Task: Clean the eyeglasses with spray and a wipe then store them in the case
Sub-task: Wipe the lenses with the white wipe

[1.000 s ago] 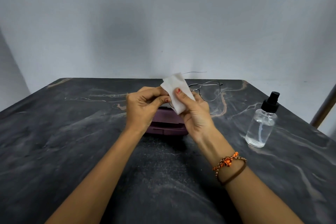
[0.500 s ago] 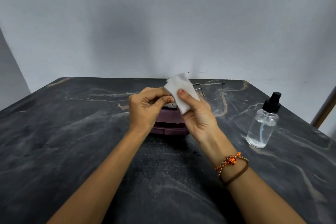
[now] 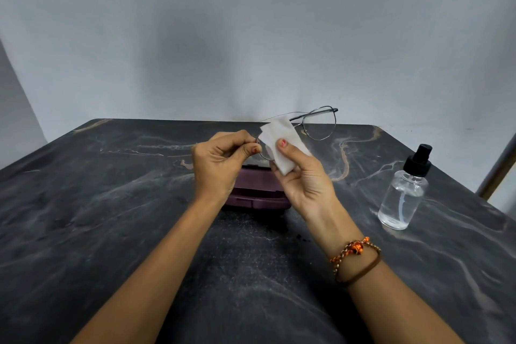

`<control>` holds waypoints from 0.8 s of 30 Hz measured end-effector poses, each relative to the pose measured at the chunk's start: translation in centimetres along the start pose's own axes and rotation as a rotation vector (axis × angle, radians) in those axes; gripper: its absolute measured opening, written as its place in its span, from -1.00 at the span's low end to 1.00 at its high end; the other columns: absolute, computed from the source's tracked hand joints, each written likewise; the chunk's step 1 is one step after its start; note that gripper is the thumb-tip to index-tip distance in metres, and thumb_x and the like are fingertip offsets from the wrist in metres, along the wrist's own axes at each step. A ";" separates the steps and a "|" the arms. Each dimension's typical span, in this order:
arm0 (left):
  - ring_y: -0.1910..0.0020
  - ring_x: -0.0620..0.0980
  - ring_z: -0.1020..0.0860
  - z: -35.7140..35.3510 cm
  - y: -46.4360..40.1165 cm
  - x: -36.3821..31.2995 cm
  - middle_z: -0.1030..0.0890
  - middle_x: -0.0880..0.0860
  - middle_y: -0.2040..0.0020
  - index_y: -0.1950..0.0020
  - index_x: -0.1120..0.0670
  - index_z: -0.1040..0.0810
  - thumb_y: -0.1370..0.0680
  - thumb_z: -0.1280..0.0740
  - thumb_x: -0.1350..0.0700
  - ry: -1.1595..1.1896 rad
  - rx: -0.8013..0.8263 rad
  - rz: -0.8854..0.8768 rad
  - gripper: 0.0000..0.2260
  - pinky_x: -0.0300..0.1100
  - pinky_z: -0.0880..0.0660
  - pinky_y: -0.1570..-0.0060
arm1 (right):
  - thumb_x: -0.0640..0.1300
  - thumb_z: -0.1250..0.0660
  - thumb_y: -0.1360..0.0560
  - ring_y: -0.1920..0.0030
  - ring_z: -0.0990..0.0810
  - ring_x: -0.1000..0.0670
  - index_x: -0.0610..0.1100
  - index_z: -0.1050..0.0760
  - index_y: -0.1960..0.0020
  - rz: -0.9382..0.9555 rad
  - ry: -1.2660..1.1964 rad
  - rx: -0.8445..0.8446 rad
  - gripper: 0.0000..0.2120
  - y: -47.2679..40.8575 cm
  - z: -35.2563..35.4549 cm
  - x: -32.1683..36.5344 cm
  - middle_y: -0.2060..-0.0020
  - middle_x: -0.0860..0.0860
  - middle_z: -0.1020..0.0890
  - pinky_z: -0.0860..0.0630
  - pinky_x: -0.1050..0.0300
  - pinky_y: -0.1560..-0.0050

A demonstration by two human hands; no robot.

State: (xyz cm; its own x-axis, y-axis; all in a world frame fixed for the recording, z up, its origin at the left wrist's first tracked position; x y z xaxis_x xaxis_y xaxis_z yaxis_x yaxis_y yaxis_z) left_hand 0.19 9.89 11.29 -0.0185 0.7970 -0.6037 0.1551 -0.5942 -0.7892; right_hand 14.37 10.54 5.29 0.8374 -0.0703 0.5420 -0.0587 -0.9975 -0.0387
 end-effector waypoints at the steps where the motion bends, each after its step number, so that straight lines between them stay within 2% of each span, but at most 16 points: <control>1: 0.20 0.04 -0.59 -0.2 0.1 0.0 -0.63 -0.29 0.32 0.13 0.08 -0.62 -0.26 -0.45 0.17 -0.003 0.009 0.002 -0.79 -0.21 -0.58 0.13 | -0.46 -0.24 -0.42 0.18 -0.65 -0.04 -0.31 -0.38 -0.26 -0.020 -0.038 0.018 -0.59 0.0 -0.1 -0.4 0.10 -0.15 -0.64 -0.63 0.19 0.28; 3: 0.19 0.07 -0.59 -0.4 0.2 -0.1 -0.63 -0.28 0.31 0.11 0.04 -0.59 -0.27 -0.46 0.25 -0.008 0.016 0.010 -0.75 -0.10 -0.57 0.11 | -0.45 -0.23 -0.43 0.27 -0.68 0.00 -0.28 -0.46 -0.07 -0.028 -0.045 0.076 -0.75 0.1 -0.8 -0.6 0.26 -0.10 -0.68 -0.62 0.22 0.29; 4: 0.18 0.09 -0.59 -0.4 0.3 -0.1 -0.64 -0.23 0.27 0.09 0.08 -0.59 -0.27 -0.45 0.30 -0.005 0.014 0.012 -0.74 -0.05 -0.57 0.10 | -0.43 -0.23 -0.43 0.27 -0.67 0.02 -0.27 -0.47 -0.03 -0.020 -0.012 0.100 -0.79 0.3 -1.1 -0.6 0.26 -0.10 -0.68 -0.61 0.24 0.29; 6: 0.16 0.13 -0.60 -0.4 0.5 -0.2 -0.63 -0.01 0.18 0.05 0.19 -0.57 -0.28 -0.44 0.35 -0.008 0.008 0.012 -0.73 -0.03 -0.57 0.09 | -0.40 -0.24 -0.43 0.25 -0.66 0.05 -0.30 -0.47 -0.06 0.011 0.072 0.121 -0.79 0.4 -1.5 -0.5 0.17 -0.12 -0.64 -0.60 0.28 0.26; 8: 0.19 0.07 -0.59 -0.6 0.5 -0.4 -0.61 0.04 0.15 0.03 0.21 -0.55 -0.28 -0.44 0.34 -0.030 0.020 -0.002 -0.72 -0.10 -0.58 0.11 | -0.40 -0.26 -0.44 0.15 -0.63 0.02 -0.37 -0.43 -0.17 0.052 0.129 0.111 -0.70 0.3 -1.5 -0.2 0.05 -0.17 -0.59 -0.61 0.27 0.19; 11: 0.21 0.01 -0.59 -0.7 0.5 -0.6 -0.61 0.03 0.17 0.05 0.20 -0.56 -0.28 -0.44 0.32 -0.060 0.036 -0.009 -0.74 -0.19 -0.57 0.13 | -0.36 -0.32 -0.42 0.01 -0.60 -0.10 -0.40 -0.39 -0.23 0.101 0.228 0.058 -0.61 0.0 -0.7 0.5 -0.08 -0.25 -0.57 -0.61 0.15 0.03; 14: 0.20 0.01 -0.59 -0.3 0.4 -0.7 -0.61 0.03 0.17 0.05 0.19 -0.56 -0.29 -0.44 0.30 -0.074 0.024 -0.023 -0.74 -0.15 -0.58 0.13 | -0.30 -0.41 -0.33 -0.12 -0.58 -0.21 -0.37 -0.44 -0.18 0.114 0.347 -0.003 -0.56 0.1 -0.2 0.9 -0.11 -0.27 -0.58 -0.52 -0.11 -0.16; 15: 0.20 0.00 -0.59 -0.4 0.4 -0.7 -0.61 0.01 0.17 0.04 0.19 -0.56 -0.29 -0.44 0.30 -0.077 0.027 -0.024 -0.74 -0.15 -0.58 0.13 | -0.29 -0.43 -0.28 -0.11 -0.59 -0.21 -0.36 -0.45 -0.15 0.113 0.369 -0.008 -0.54 0.2 -0.2 1.0 -0.09 -0.25 -0.60 -0.52 -0.12 -0.16; 17: 0.19 -0.02 -0.59 -0.4 0.4 -0.8 -0.62 -0.02 0.17 0.03 0.18 -0.56 -0.29 -0.44 0.31 -0.077 0.033 -0.025 -0.73 -0.14 -0.58 0.13 | -0.31 -0.45 -0.24 0.03 -0.64 -0.13 -0.33 -0.46 -0.10 0.103 0.372 0.001 -0.55 0.3 -0.4 1.3 0.01 -0.18 -0.62 -0.62 -0.01 0.01; 18: 0.19 -0.04 -0.59 -0.4 0.4 -0.7 -0.63 -0.06 0.19 0.04 0.15 -0.57 -0.29 -0.44 0.31 -0.077 0.033 -0.026 -0.73 -0.15 -0.58 0.13 | -0.35 -0.42 -0.28 0.10 -0.64 -0.08 -0.32 -0.44 -0.13 0.087 0.340 0.009 -0.57 0.4 -0.4 1.2 0.03 -0.17 -0.61 -0.65 0.07 0.12; 20: 0.20 -0.11 -0.59 -0.2 0.2 -0.3 -0.64 -0.25 0.25 0.08 0.08 -0.60 -0.29 -0.45 0.30 -0.061 0.024 -0.006 -0.75 -0.22 -0.57 0.14 | -0.43 -0.33 -0.36 0.11 -0.60 -0.05 -0.34 -0.35 -0.27 0.035 0.218 0.013 -0.52 0.3 -0.4 0.7 -0.07 -0.20 -0.56 -0.63 0.20 0.27; 22: 0.20 -0.11 -0.59 0.0 0.1 0.1 -0.63 -0.28 0.32 0.10 0.10 -0.61 -0.28 -0.46 0.25 -0.031 0.017 0.028 -0.78 -0.27 -0.55 0.13 | -0.46 -0.26 -0.41 0.05 -0.57 -0.06 -0.32 -0.29 -0.35 -0.010 0.091 0.003 -0.48 0.2 -0.1 0.0 -0.18 -0.22 -0.51 -0.62 0.23 0.28; 24: 0.19 -0.06 -0.59 0.0 0.2 0.1 -0.64 -0.27 0.33 0.10 0.12 -0.61 -0.26 -0.45 0.18 -0.012 0.014 0.038 -0.77 -0.27 -0.56 0.12 | -0.45 -0.24 -0.42 0.11 -0.62 -0.06 -0.32 -0.35 -0.28 -0.036 -0.010 0.021 -0.57 0.1 -0.1 -0.5 -0.09 -0.21 -0.58 -0.62 0.19 0.25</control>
State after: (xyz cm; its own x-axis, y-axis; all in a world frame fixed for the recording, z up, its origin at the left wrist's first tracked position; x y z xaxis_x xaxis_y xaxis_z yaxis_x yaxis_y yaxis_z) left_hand 0.19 9.83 11.08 -0.0244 0.7727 -0.6342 0.1418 -0.6253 -0.7674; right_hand 13.91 10.43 5.15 0.8442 -0.0339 0.5350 -0.0170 -0.9992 -0.0366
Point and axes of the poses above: each hand's wrist, its own y-axis away from the middle knuckle, its own z-axis out of the back of the hand, x = y × z, the point moved 10 cm from there along -y, towards the middle knuckle
